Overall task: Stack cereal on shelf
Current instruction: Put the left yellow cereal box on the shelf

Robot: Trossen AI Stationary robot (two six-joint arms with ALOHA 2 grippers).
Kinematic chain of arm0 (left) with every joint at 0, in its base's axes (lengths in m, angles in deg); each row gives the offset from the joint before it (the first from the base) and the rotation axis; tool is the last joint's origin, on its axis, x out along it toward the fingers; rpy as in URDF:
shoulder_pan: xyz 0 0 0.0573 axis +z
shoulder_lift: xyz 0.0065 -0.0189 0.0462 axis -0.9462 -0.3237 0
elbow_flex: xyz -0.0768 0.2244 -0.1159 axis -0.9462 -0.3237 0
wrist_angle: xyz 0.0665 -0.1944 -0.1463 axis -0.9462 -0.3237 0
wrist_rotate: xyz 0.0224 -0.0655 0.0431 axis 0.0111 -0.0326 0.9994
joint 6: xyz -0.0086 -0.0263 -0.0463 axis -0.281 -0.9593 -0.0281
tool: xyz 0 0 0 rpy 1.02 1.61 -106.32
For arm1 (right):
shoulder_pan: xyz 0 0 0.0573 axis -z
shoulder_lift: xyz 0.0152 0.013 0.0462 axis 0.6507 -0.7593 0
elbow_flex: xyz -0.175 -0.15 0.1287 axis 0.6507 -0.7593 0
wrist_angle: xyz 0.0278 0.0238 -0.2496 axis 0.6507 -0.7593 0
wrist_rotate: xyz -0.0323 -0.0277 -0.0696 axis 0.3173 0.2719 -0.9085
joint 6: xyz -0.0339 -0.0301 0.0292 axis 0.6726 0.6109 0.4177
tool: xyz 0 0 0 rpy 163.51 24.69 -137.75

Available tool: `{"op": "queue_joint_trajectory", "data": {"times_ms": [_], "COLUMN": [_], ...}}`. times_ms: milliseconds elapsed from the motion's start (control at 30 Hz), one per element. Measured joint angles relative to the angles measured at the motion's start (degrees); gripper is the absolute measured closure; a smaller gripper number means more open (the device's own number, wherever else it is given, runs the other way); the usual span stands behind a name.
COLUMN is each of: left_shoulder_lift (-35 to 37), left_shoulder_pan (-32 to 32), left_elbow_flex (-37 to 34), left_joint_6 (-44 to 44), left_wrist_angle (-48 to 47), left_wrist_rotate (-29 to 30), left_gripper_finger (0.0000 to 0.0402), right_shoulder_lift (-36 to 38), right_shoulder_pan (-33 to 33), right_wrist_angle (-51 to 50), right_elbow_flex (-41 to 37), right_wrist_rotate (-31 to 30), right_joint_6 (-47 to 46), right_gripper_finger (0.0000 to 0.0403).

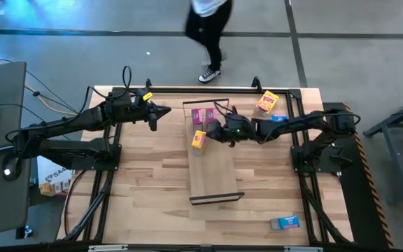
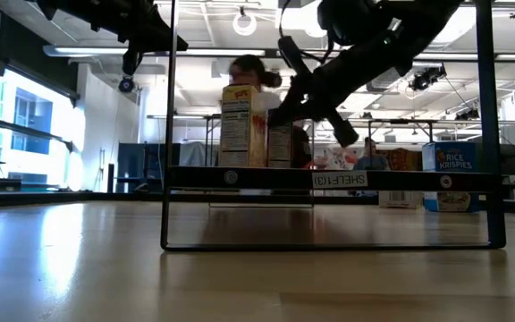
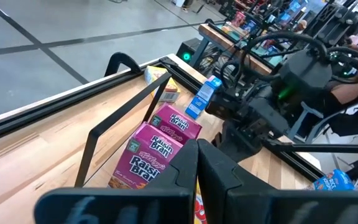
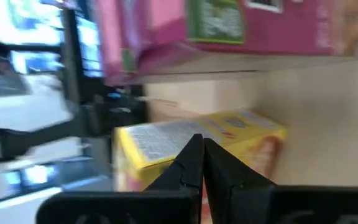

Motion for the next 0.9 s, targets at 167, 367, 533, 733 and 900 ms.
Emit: {"op": "queue_joint_trajectory", "data": {"times_ms": [167, 367, 533, 733, 900], "left_shoulder_lift": [0.0, 0.0, 0.0, 0.0, 0.0], "left_shoulder_pan": [0.0, 0.0, 0.0, 0.0, 0.0], "left_elbow_flex": [0.0, 0.0, 0.1, 0.1, 0.1], "left_joint_6": [-0.5, -0.5, -0.5, -0.8, -1.7], "left_wrist_angle": [0.0, 0.1, 0.9, 1.1, 0.8], "left_wrist_rotate": [0.0, 0.8, 1.1, 1.1, 1.2], "left_gripper_finger": [0.0401, 0.0401, 0.0401, 0.0401, 0.0402], "right_shoulder_lift": [0.0, -0.3, -1.6, -4.5, -4.4], "right_shoulder_pan": [-1.8, -4.4, -4.5, -2.6, -1.7], "right_wrist_angle": [-7.5, -7.4, -7.5, -5.8, -7.0], "right_elbow_flex": [2.4, 4.1, 5.5, 7.8, 8.4], "right_wrist_rotate": [1.3, 1.0, -1.6, -1.7, -1.0], "right_joint_6": [0.4, -1.4, -1.4, 1.0, 3.4], "right_gripper_finger": [0.0403, 0.0403, 0.0403, 0.0403, 0.0403]}}
